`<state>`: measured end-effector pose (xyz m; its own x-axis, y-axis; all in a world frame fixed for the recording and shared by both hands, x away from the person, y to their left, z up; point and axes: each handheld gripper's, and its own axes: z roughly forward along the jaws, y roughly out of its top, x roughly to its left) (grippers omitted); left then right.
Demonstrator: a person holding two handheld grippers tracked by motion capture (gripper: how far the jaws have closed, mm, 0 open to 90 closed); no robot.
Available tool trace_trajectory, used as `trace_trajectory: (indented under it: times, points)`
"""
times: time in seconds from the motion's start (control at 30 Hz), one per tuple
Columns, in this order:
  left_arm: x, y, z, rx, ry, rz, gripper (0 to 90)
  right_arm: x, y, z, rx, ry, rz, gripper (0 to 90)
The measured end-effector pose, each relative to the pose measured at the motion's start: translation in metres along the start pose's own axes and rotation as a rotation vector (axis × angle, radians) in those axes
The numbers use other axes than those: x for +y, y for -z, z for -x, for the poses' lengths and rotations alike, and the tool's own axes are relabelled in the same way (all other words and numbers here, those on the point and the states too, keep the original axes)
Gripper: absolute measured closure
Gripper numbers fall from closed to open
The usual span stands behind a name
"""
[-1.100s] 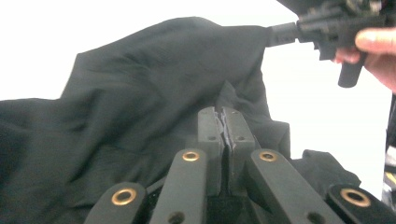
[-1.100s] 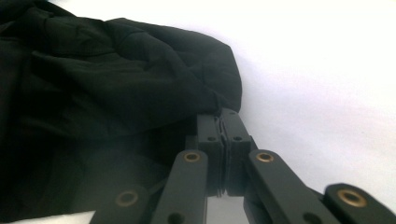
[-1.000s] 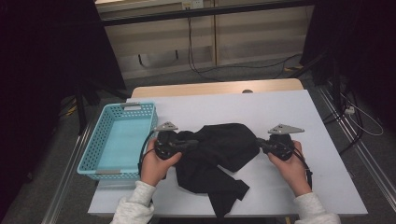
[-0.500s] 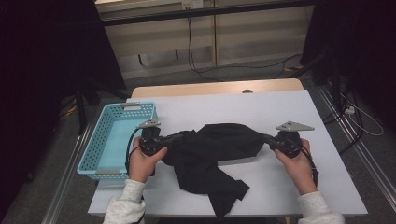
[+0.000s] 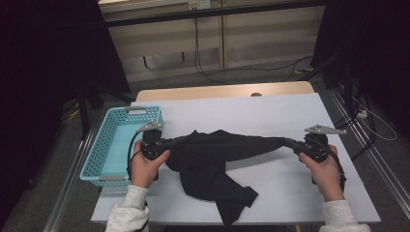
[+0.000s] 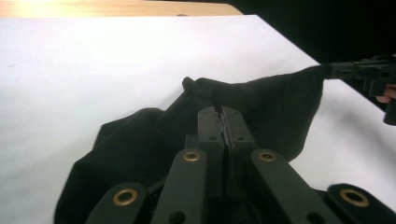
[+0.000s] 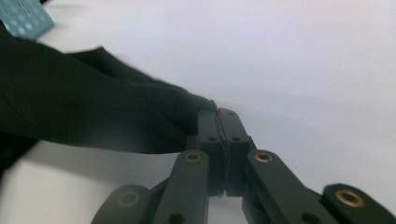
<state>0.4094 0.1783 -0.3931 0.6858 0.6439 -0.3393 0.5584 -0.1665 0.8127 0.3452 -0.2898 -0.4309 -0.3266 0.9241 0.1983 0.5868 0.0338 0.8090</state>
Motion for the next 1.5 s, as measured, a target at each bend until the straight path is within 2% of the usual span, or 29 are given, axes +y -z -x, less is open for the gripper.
trace_trajectory:
  times: [0.13, 0.2, 0.3, 0.33, 0.4, 0.43, 0.6, 0.7, 0.8, 0.97, 1.03, 1.17, 1.4, 1.43, 1.5]
  points:
    - [-0.001, 0.002, -0.005, 0.027, 0.008, -0.009, 87.8, -0.004, -0.013, -0.01, 0.003, 0.051, -0.059, 86.1]
    - [-0.002, 0.004, -0.007, 0.044, 0.01, -0.008, 87.8, -0.005, -0.017, -0.013, 0.005, 0.065, -0.069, 80.7]
    - [-0.002, 0.006, -0.01, 0.045, 0.016, -0.003, 87.7, -0.005, -0.019, -0.016, 0.025, 0.084, -0.085, 65.4]
    - [-0.002, 0.007, -0.011, 0.049, 0.017, -0.004, 87.7, -0.004, -0.019, -0.016, 0.026, 0.081, -0.085, 58.6]
    - [-0.003, 0.007, -0.011, 0.052, 0.021, -0.006, 87.7, -0.003, -0.019, -0.015, 0.05, 0.044, -0.072, 46.9]
    - [-0.003, 0.007, -0.011, 0.051, 0.019, -0.007, 87.7, -0.001, -0.017, -0.015, 0.062, 0.061, -0.058, 45.1]
    - [-0.003, 0.005, -0.009, 0.049, 0.015, -0.012, 87.7, 0.0, -0.015, -0.018, 0.085, 0.062, -0.03, 36.8]
    - [-0.003, 0.002, -0.008, 0.049, 0.008, -0.021, 87.7, -0.001, -0.018, -0.024, 0.116, 0.111, -0.037, 32.5]
    - [-0.003, 0.0, -0.006, 0.049, 0.005, -0.027, 87.7, -0.002, -0.022, -0.034, 0.14, 0.178, -0.057, 30.8]
    - [-0.004, 0.0, -0.007, 0.052, 0.009, -0.027, 87.6, -0.01, -0.032, -0.047, 0.159, 0.255, -0.111, 31.6]
    - [-0.004, 0.0, -0.007, 0.05, 0.012, -0.026, 87.6, -0.011, -0.035, -0.052, 0.154, 0.278, -0.134, 31.6]
    - [-0.005, -0.001, -0.007, 0.049, 0.007, -0.03, 87.6, -0.01, -0.037, -0.059, 0.152, 0.291, -0.12, 34.1]
    - [-0.005, -0.003, -0.008, 0.051, 0.011, -0.033, 87.6, -0.015, -0.043, -0.058, 0.139, 0.343, -0.18, 46.9]
    - [-0.005, -0.003, -0.008, 0.052, 0.007, -0.035, 87.6, -0.015, -0.044, -0.058, 0.134, 0.353, -0.187, 50.0]
    - [-0.004, -0.003, -0.008, 0.052, 0.005, -0.034, 87.6, -0.017, -0.045, -0.058, 0.111, 0.361, -0.197, 62.3]
